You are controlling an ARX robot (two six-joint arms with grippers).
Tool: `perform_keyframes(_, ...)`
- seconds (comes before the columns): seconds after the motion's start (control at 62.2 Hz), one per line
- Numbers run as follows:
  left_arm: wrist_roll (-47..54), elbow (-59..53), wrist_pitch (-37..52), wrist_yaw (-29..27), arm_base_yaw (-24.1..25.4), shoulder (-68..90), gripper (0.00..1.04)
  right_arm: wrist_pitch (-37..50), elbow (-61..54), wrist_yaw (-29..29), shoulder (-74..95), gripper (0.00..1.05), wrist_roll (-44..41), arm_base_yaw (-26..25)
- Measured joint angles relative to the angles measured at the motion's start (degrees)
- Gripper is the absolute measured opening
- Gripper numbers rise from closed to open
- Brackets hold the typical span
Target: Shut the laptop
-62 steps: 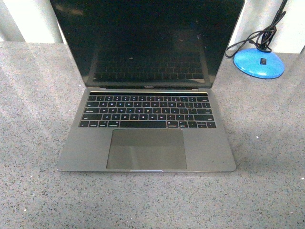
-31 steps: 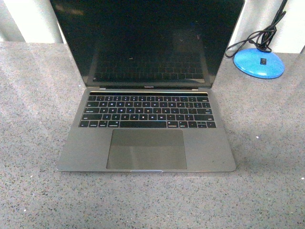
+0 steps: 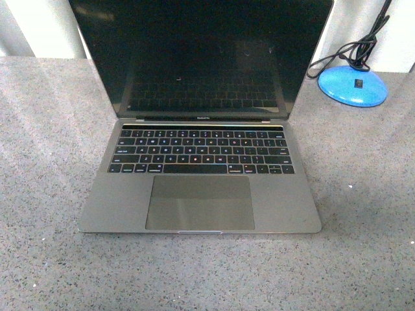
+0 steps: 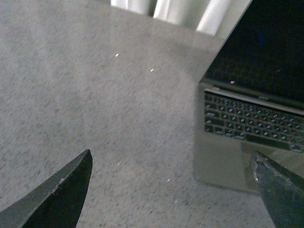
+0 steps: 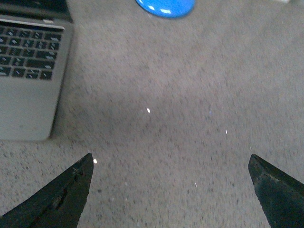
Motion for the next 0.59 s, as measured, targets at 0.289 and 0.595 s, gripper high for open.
perform_keyframes(0.289, 1.25, 11.69, 24.39, 10.82, -1.22, 26.91, 0.98, 13.38, 20.28, -7.63, 30.99, 0.95, -7.65, 0.96)
perform_keyframes(0.595, 4.22, 25.24, 40.48, 8.15, -8.22, 49.53, 0.98, 15.06, 42.53, -9.84, 49.07, 0.95, -13.05, 3.72)
